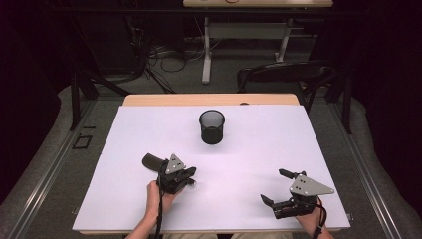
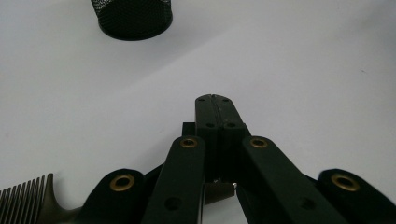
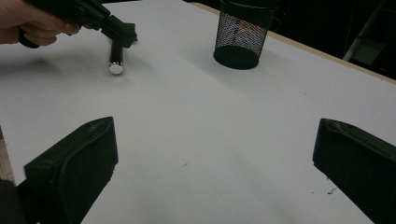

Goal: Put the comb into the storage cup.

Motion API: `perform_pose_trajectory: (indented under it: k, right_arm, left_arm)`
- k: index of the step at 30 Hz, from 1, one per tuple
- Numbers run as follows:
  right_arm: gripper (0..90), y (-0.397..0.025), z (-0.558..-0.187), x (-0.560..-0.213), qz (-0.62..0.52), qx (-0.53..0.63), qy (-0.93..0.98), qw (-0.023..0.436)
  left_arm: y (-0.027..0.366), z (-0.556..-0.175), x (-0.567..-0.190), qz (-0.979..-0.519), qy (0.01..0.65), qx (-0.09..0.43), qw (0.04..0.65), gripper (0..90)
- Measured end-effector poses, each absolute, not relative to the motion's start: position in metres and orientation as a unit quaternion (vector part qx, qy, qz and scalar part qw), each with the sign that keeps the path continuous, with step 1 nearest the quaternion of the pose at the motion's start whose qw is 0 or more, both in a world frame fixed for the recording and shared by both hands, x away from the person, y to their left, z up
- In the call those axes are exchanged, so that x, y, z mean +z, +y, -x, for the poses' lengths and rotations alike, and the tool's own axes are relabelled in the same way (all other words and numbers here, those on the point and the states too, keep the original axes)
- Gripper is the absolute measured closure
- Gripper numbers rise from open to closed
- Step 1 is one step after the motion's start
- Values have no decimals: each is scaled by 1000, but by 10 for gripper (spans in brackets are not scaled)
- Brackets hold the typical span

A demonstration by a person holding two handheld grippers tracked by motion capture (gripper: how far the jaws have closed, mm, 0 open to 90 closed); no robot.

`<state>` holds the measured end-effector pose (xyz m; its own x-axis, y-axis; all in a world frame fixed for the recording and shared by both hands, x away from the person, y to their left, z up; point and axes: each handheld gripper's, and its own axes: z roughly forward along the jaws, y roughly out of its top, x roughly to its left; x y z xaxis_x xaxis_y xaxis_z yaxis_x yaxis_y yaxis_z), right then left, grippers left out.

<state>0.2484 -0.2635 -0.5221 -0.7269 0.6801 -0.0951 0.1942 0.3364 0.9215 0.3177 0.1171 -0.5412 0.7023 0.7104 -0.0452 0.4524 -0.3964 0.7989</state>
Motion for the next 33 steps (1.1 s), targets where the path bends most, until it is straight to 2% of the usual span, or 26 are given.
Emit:
perform_pose_trajectory:
  k: [33]
  right_arm:
    - [0,-265,-247,-521,-281,502,781,242]
  left_arm:
    - [109,-318,-554,-852,339,136,374,900]
